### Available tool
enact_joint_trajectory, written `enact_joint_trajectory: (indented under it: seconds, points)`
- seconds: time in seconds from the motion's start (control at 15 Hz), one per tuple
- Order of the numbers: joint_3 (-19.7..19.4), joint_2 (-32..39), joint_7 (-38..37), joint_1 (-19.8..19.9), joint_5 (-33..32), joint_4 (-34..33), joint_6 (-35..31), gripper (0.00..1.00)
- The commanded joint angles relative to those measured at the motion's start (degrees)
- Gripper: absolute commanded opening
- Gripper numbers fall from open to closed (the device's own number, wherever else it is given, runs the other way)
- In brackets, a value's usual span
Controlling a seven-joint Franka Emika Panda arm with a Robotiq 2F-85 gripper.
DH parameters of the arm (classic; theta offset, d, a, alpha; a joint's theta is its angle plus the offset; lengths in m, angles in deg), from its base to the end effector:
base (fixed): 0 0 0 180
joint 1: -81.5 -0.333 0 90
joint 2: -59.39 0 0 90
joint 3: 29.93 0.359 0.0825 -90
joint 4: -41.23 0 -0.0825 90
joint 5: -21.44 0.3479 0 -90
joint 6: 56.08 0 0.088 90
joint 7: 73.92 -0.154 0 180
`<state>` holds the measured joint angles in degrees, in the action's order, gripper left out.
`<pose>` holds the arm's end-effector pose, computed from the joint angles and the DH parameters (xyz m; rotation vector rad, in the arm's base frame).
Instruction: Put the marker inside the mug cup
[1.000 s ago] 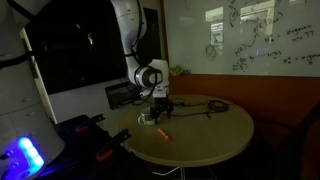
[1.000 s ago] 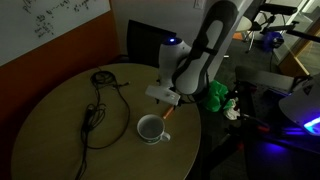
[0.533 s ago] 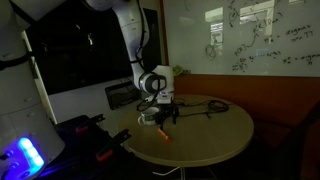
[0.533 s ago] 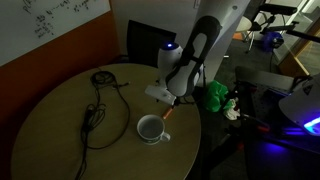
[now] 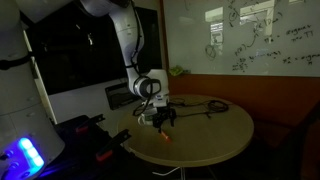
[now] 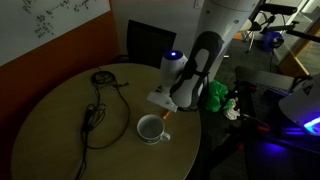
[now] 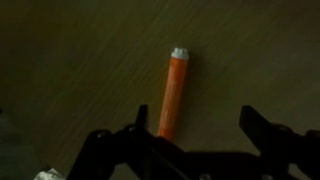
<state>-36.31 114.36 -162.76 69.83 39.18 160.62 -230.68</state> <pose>0.5461 0.0220 -0.0155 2.0348 -2.3602 0.0916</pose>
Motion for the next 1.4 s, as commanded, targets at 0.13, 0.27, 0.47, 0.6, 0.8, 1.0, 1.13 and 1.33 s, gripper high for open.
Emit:
enact_joint_trajectory:
  seconds: [0.13,0.27,0.47,0.6,0.8,1.0,1.13,1.33]
  points:
    - [-0.7,1.1,0.5,-3.8,5.0,1.1,-2.9,0.69]
    - [-0.8,1.3,-0.1,-4.6,6.4,1.0,-2.6,0.58]
    - [-1.0,1.5,-0.6,-4.8,8.0,0.5,-2.2,0.35]
    - [-1.4,1.7,-0.7,-4.8,8.6,0.1,-1.6,0.20]
    - [-1.4,1.7,-0.3,-4.1,8.9,-0.3,-1.1,0.01]
    - [-0.9,1.2,0.5,-3.1,8.6,-0.7,-0.6,0.04]
    - [1.7,-0.8,2.6,0.0,8.4,-0.2,-0.6,0.04]
    - [11.8,-4.8,10.8,12.1,8.5,-0.8,1.8,0.04]
